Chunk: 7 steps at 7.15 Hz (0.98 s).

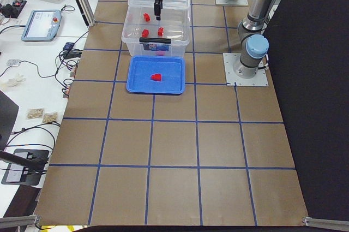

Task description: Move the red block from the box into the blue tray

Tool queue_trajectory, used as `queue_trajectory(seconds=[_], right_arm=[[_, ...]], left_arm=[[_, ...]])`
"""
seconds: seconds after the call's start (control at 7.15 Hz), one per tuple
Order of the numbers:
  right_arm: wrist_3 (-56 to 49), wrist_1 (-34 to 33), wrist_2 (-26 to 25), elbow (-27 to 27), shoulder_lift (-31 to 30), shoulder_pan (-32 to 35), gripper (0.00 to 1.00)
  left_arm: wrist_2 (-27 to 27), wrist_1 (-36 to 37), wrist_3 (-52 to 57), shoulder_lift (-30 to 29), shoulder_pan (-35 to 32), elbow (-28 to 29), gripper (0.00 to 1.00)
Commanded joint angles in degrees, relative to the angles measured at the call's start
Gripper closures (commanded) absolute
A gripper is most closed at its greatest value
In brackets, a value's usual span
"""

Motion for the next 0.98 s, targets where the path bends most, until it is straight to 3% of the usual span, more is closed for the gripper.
queue_trajectory(seconds=[0.0, 0.42, 0.56, 0.84], right_arm=[[0.0, 0.0, 0.0, 0.0, 0.0, 0.0, 0.0], [-0.5, -0.2, 0.0, 0.0, 0.1, -0.1, 0.0], [-5.1, -1.0, -0.3, 0.1, 0.5, -1.9, 0.0], [-16.7, -0.1, 0.3, 0.1, 0.7, -13.4, 0.0]], left_arm=[[0.0, -0.1, 0.0, 0.6, -0.1, -0.5, 0.0], [-0.1, -0.1, 0.0, 1.0, 0.2, -0.5, 0.0], [-0.1, -0.4, 0.0, 1.0, 0.3, -0.5, 0.0], [-0.2, -0.5, 0.0, 1.0, 0.5, -0.5, 0.0]])
